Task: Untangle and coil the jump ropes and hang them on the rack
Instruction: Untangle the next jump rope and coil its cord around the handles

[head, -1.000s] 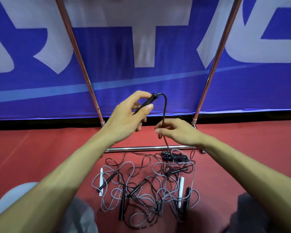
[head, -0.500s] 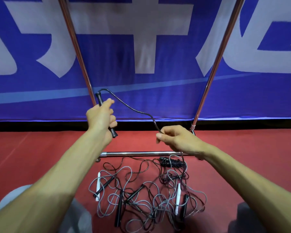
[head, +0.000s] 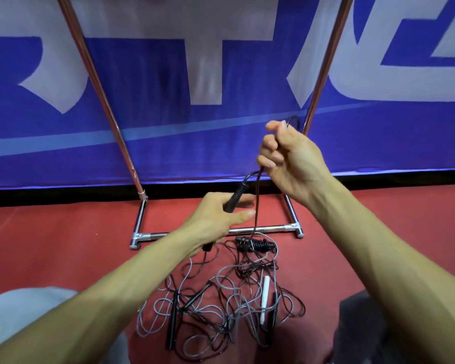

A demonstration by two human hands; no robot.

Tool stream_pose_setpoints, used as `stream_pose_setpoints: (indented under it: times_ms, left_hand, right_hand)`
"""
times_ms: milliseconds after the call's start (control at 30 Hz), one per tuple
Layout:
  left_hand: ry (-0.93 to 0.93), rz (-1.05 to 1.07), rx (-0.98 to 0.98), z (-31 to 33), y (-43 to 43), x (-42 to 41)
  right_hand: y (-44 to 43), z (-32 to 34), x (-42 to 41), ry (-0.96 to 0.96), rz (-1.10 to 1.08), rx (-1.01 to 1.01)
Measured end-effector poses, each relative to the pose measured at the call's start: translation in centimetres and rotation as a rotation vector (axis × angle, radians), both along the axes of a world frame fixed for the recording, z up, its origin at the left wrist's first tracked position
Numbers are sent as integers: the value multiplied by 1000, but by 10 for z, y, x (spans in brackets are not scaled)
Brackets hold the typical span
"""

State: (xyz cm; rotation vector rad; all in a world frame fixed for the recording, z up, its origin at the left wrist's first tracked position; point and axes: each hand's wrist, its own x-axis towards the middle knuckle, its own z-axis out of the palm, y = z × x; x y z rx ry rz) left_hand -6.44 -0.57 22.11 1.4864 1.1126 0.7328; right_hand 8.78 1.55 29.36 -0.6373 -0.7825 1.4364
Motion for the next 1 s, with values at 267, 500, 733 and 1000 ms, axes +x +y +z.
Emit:
stream_pose_setpoints:
  times_ms: [267, 500, 733, 1000]
  left_hand:
    - [-2, 91, 82, -6, 1, 13]
    - [-116, 335, 122, 11, 15, 4]
    - [-309, 473, 111, 38, 23, -17]
    - [-499, 551, -16, 55, 26, -31]
  right_hand:
    - [-7, 7, 6, 139, 97, -66]
    - [-12, 4, 17, -268, 92, -132]
    - [-14, -11, 14, -853, 147, -139]
    - [-17, -74, -11, -1735, 657, 150]
